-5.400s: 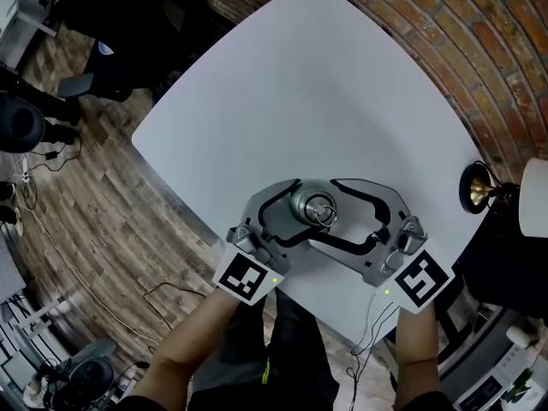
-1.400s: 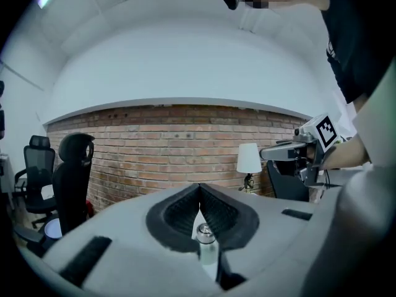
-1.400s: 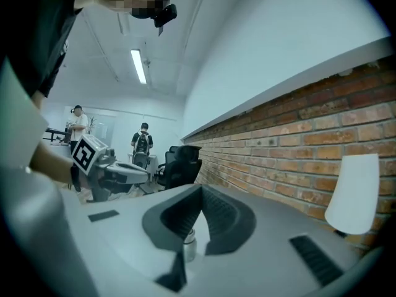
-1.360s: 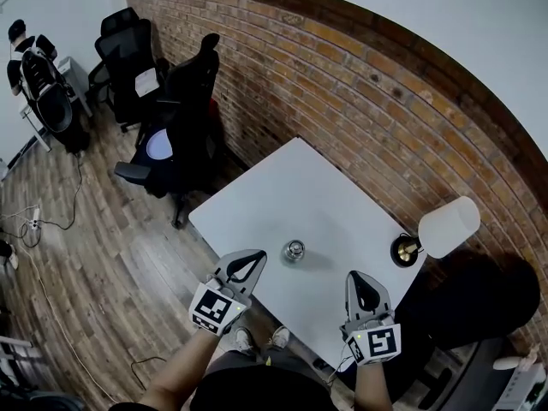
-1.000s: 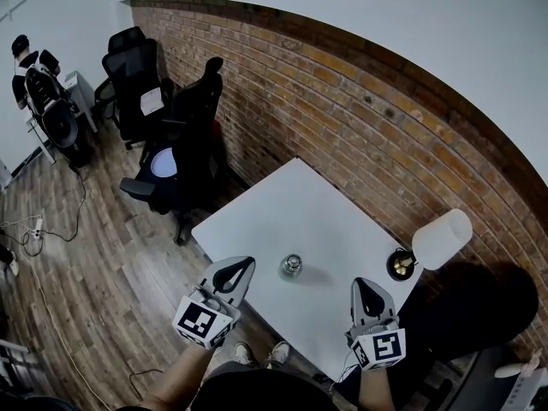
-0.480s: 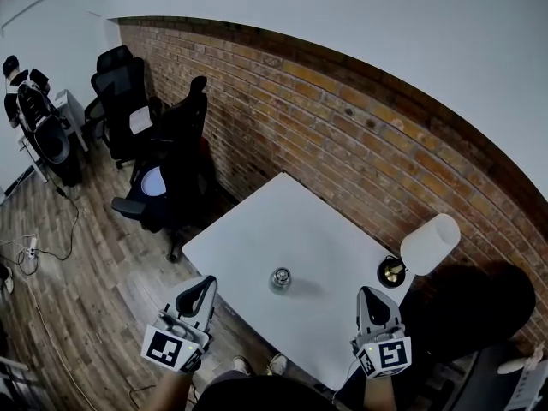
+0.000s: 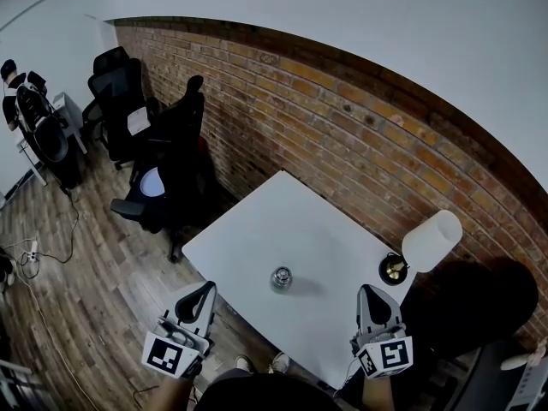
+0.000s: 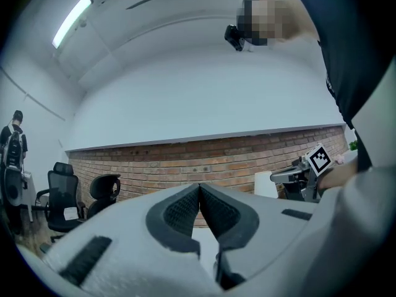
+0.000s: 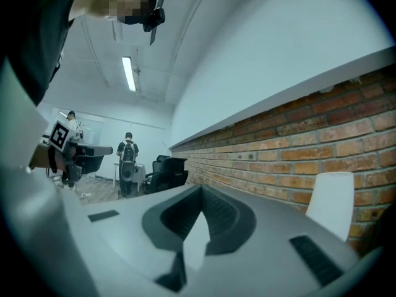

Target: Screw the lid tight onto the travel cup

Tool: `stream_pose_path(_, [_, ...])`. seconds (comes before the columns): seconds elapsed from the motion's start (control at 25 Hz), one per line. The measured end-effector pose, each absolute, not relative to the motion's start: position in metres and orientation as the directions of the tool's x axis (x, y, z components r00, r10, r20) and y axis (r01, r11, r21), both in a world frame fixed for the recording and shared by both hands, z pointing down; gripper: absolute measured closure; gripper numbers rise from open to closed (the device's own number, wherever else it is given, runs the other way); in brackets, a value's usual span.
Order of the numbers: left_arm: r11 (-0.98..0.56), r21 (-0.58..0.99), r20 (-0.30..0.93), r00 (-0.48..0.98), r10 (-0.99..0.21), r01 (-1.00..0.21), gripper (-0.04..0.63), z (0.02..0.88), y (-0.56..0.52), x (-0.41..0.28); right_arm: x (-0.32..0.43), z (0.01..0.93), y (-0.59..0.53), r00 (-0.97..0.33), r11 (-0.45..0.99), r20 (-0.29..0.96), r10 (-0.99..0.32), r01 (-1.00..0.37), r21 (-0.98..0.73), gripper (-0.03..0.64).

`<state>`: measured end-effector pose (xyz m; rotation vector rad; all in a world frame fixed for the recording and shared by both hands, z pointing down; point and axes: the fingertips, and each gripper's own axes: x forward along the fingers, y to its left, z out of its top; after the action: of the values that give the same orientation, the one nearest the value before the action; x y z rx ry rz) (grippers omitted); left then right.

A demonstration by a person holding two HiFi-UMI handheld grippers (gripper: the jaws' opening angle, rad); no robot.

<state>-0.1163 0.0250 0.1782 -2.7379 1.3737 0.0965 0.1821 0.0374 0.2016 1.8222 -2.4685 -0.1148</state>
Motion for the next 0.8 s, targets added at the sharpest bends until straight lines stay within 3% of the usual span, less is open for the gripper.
stream_pose_path(0.8, [-0.585,-0.041,-0.102,0.586,-0.804,-0.81,0.572,0.185,0.029,-0.114,0.176,0.221,0.036,-0.309,0.31,0.025,-0.951,-0.946,0.093,0.603])
